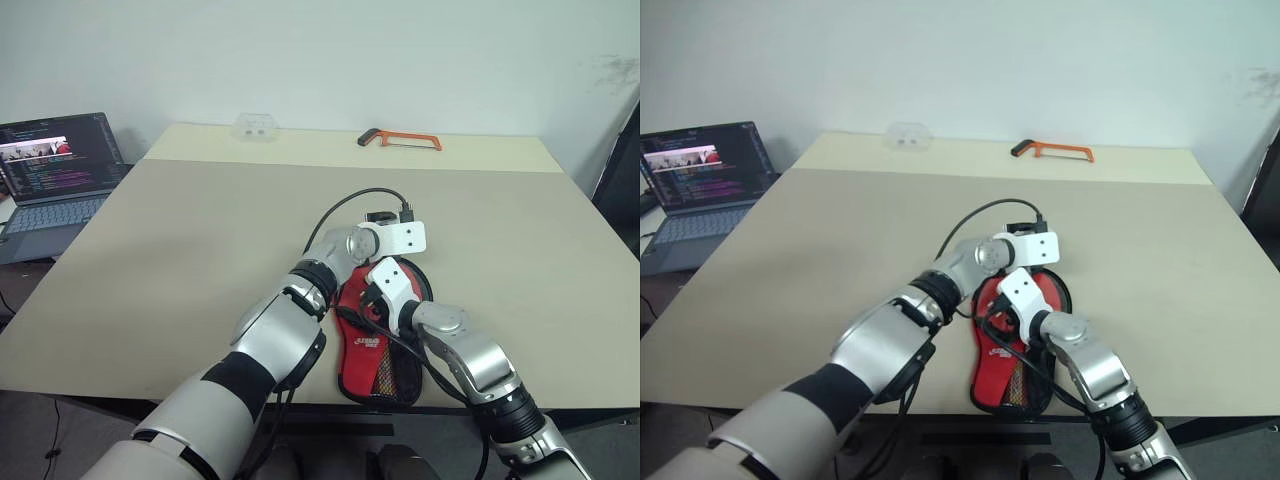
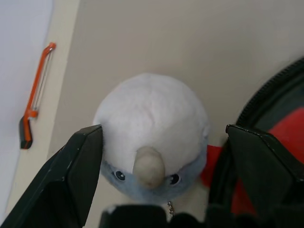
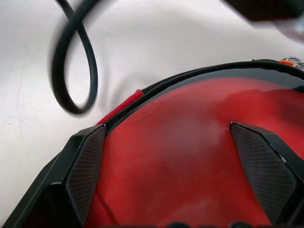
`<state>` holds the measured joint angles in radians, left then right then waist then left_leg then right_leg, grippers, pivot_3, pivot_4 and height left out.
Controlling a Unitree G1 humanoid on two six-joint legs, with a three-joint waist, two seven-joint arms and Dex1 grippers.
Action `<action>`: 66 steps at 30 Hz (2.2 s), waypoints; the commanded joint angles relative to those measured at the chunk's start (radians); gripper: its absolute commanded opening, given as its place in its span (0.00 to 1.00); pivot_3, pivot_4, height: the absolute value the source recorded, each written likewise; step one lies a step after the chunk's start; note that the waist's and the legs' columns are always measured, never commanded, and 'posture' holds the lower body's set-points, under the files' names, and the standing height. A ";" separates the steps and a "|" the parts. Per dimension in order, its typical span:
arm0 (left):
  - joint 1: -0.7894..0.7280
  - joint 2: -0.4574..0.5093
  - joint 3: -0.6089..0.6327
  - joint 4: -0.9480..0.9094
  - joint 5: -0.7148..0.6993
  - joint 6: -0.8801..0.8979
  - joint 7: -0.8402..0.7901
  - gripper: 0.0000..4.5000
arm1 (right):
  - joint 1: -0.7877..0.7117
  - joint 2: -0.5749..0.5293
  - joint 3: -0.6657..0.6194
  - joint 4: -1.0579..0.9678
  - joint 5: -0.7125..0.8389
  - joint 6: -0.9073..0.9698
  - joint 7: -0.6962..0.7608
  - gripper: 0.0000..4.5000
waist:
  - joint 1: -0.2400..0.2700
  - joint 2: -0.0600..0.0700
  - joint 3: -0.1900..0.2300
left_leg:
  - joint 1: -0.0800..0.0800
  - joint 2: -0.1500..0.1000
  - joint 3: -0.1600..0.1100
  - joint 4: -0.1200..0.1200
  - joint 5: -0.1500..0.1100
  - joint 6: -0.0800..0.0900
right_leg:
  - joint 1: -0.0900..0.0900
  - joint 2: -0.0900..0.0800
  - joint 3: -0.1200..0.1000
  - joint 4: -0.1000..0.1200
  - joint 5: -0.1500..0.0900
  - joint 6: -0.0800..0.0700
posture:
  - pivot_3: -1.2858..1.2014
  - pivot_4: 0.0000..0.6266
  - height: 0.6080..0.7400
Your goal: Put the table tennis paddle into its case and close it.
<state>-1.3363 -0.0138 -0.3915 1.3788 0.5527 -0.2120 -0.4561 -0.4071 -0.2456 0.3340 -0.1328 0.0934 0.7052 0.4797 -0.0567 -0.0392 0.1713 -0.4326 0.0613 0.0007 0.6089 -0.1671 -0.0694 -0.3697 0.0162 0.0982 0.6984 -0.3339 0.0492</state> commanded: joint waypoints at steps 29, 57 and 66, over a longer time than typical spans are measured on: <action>0.697 0.206 0.102 -1.197 -0.519 0.648 -0.427 1.00 | -0.413 -0.462 -0.255 0.302 0.077 -0.100 0.276 1.00 | -0.009 0.007 0.005 | -0.002 0.001 0.000 0.004 0.000 0.001 | 0.000 0.000 0.002 -0.001 0.003 -0.003 | 0.52 0.24 1.00; 0.849 0.146 0.138 -1.256 -0.584 0.878 -0.096 1.00 | -0.718 -0.085 -0.182 1.054 -0.073 -0.487 0.271 1.00 | -0.002 0.011 0.004 | 0.001 0.001 -0.001 0.002 0.000 0.000 | 0.002 -0.001 0.000 0.001 0.004 -0.005 | 0.52 0.24 1.00; 0.844 0.162 0.128 -1.279 -0.588 0.896 -0.090 1.00 | -0.762 -0.026 -0.173 1.268 -0.166 -0.598 0.154 1.00 | -0.004 0.011 0.004 | 0.001 0.001 0.000 0.002 0.000 0.000 | 0.002 -0.001 0.001 0.001 0.004 -0.005 | 0.52 0.24 1.00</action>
<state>-0.5180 0.1324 -0.2503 0.0653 -0.0422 0.6310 -0.5553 -1.1434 -0.2749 0.1676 1.1169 -0.0591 0.1340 0.6620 -0.0609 -0.0279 0.1750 -0.4313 0.0622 0.0005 0.6105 -0.1668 -0.0690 -0.3679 0.0153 0.0988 0.6996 -0.3301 0.0443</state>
